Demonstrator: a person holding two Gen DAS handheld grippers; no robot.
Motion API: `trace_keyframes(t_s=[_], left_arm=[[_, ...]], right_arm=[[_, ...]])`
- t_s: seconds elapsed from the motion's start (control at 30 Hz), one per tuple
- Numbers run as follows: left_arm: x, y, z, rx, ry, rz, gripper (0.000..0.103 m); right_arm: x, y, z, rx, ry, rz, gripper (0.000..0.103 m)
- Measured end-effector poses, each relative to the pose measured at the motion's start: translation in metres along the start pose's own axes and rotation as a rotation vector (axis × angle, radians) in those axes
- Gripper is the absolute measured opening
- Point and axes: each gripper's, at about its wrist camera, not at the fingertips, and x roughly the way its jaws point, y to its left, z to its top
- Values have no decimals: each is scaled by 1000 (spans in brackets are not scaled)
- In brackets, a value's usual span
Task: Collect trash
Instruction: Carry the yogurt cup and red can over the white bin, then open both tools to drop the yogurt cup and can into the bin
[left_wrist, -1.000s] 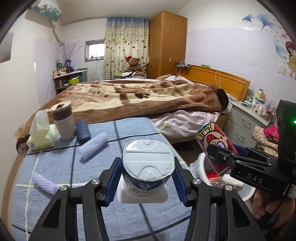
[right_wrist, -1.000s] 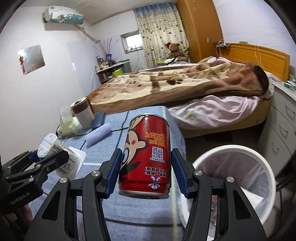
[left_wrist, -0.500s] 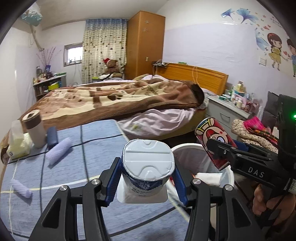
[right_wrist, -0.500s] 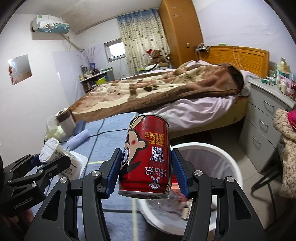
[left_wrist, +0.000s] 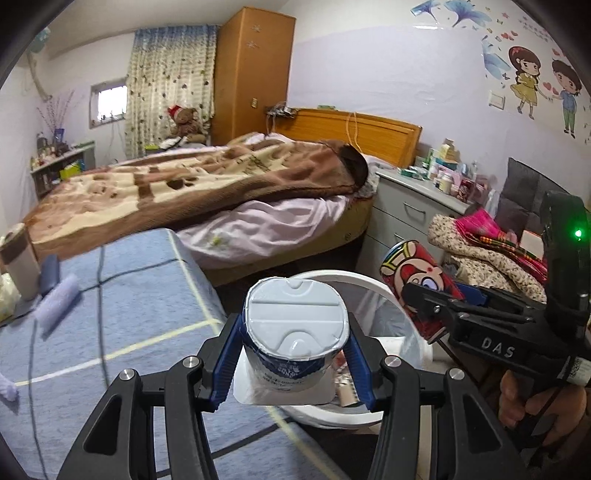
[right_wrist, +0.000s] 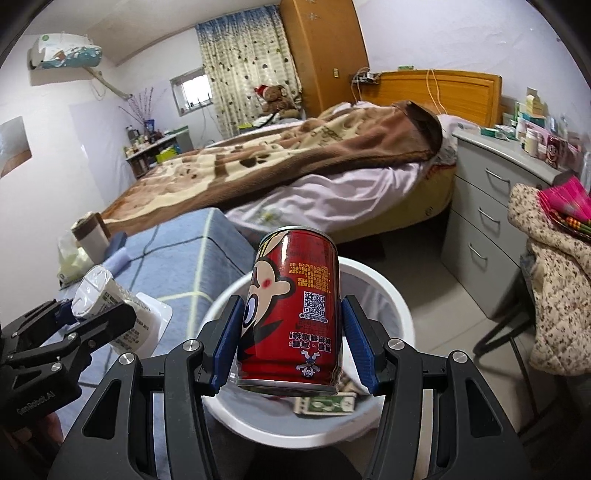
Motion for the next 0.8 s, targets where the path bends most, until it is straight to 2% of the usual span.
trace_keyframes(t_s=[0.3, 0.73, 0.8], left_arm=[[37, -22, -3, 24, 60, -32, 53], [62, -23, -1, 2, 93, -36, 54], [63, -21, -1, -12, 95, -47, 58]], right_arm=[[9, -22, -9, 18, 57, -35, 55], [25, -32, -13, -3, 109, -54, 56], [24, -34, -12, 2, 104, -43, 56]])
